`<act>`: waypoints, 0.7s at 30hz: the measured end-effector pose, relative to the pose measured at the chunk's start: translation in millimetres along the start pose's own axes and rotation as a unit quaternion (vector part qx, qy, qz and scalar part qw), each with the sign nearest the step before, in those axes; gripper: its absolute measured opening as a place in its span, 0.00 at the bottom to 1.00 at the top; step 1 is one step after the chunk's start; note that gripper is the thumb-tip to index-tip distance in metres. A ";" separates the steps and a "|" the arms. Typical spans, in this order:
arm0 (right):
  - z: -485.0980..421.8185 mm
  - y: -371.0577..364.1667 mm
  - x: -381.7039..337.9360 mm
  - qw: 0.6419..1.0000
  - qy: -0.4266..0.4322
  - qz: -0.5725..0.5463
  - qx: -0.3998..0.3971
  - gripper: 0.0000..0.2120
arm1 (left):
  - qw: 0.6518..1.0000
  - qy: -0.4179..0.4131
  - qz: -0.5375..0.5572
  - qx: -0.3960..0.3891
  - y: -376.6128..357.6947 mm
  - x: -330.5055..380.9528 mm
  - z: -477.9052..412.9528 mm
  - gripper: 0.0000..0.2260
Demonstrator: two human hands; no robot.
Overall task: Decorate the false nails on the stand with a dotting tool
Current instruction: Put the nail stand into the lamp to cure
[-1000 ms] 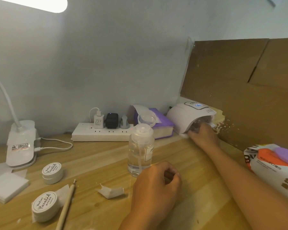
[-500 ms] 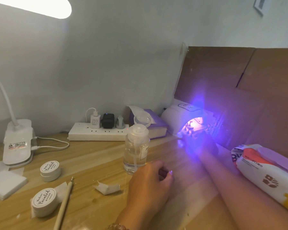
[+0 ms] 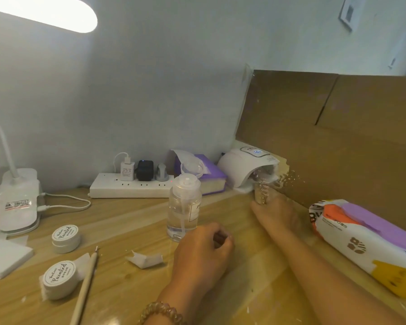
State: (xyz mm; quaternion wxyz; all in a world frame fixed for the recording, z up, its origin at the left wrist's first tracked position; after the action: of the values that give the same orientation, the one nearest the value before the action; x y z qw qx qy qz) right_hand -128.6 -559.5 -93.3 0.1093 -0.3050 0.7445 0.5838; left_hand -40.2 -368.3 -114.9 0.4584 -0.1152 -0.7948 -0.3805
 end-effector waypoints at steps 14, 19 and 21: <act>-14.1 -0.3 5.5 0.996 -0.076 0.020 0.042 0.27 | 1.000 -0.006 -0.003 0.002 0.6 0.6 2.6 0.05; -27.3 -7.6 1.7 0.994 -0.090 0.025 0.058 0.28 | 1.000 -0.006 0.003 0.004 -0.3 1.3 2.9 0.05; -34.2 -11.4 2.7 0.994 -0.091 0.028 0.061 0.29 | 1.000 -0.004 0.003 0.007 -0.3 1.2 2.5 0.05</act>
State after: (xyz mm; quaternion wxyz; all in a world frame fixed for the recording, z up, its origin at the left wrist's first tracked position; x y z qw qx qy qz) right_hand -117.5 -593.9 -93.8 0.1787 -0.2219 0.7742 0.5652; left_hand -42.6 -366.9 -114.8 0.4569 -0.1156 -0.7992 -0.3730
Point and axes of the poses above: each hand's wrist, its own z-axis away from the middle knuckle, its own y-axis out of the back of the hand, x = y × z, the point moved 2 cm from there along -z, towards the middle knuckle, and after that the axes turned 4 degrees about x, right-handed, at the moved point
